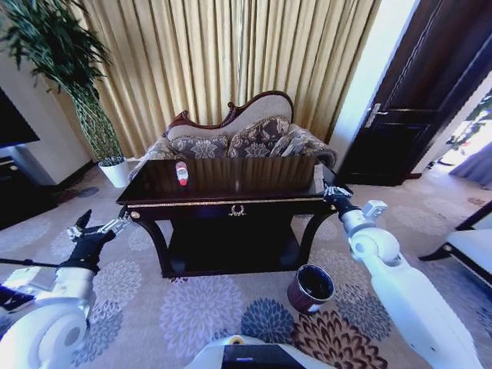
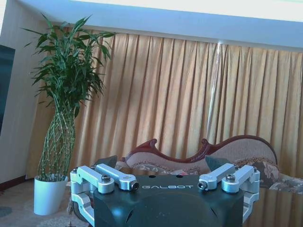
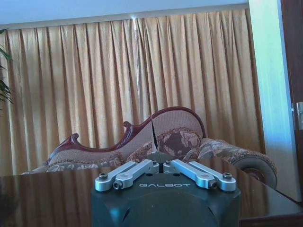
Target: Move to the front of the table and place the trash on the table into the trash bin.
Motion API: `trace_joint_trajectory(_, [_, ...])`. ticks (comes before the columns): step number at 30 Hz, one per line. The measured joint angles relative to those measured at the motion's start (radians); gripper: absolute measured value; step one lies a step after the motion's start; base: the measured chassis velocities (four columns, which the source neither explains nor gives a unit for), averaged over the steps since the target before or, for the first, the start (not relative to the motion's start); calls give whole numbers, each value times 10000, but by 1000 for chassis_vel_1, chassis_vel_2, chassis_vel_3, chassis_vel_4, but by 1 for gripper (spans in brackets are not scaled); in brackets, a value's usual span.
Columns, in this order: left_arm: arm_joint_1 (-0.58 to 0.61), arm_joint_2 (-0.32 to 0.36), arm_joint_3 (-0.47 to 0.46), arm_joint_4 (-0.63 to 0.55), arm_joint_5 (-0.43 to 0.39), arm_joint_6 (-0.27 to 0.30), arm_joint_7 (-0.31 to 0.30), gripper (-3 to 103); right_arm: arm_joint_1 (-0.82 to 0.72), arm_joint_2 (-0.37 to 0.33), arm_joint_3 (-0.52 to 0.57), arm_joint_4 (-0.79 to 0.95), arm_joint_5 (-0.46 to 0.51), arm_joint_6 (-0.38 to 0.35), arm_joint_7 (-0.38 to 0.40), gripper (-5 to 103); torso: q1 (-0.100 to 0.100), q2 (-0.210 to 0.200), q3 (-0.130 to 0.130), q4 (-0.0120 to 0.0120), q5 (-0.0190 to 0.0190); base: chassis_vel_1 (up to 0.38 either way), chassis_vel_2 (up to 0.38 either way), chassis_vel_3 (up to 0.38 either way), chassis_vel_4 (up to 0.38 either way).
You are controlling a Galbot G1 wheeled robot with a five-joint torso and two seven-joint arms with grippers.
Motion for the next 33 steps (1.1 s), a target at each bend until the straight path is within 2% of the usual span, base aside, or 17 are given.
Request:
trace_joint_trajectory(8, [2,-24,0,-7,7,-1,6,100,-211,65,73,-262,-189,17,-164,0,5,-2,3,1,1,10,-8,-19,15])
trace_joint_trajectory(13, [12,-23,-48,-3,7,-13,8,100,-955,206,483,-563,-541,100,-395,0,7,-4,3,-1,3,0,0,0,0])
trace_joint_trajectory(15, [22,-35,-94,46,7,-48,18,100,-2003,284,1168,-632,-724,401,-576,0,3,-2,1,-3,1,0,0,0,0])
trace_joint_trajectory(20, [-1,-53,-62,93,7,-73,33,100,-2667,296,1389,-1029,-1096,847,-768,0,3,-2,1,-5,-1,0,0,0,0])
trace_joint_trajectory(21, [-28,-85,13,136,27,-76,41,100,-2913,405,1286,-1547,-1391,1077,-798,0,4,-3,2,-3,0,0,0,0,0])
trace_joint_trajectory(25, [-47,-96,71,156,103,-77,58,100,-2951,637,865,-2259,-1559,1125,-801,0,4,-2,1,-1,2,0,0,0,0])
trace_joint_trajectory(33, [-60,-160,2,158,140,-125,117,100,-2453,1095,-259,-4166,-2292,864,-785,0,4,-3,2,0,2,0,0,0,0])
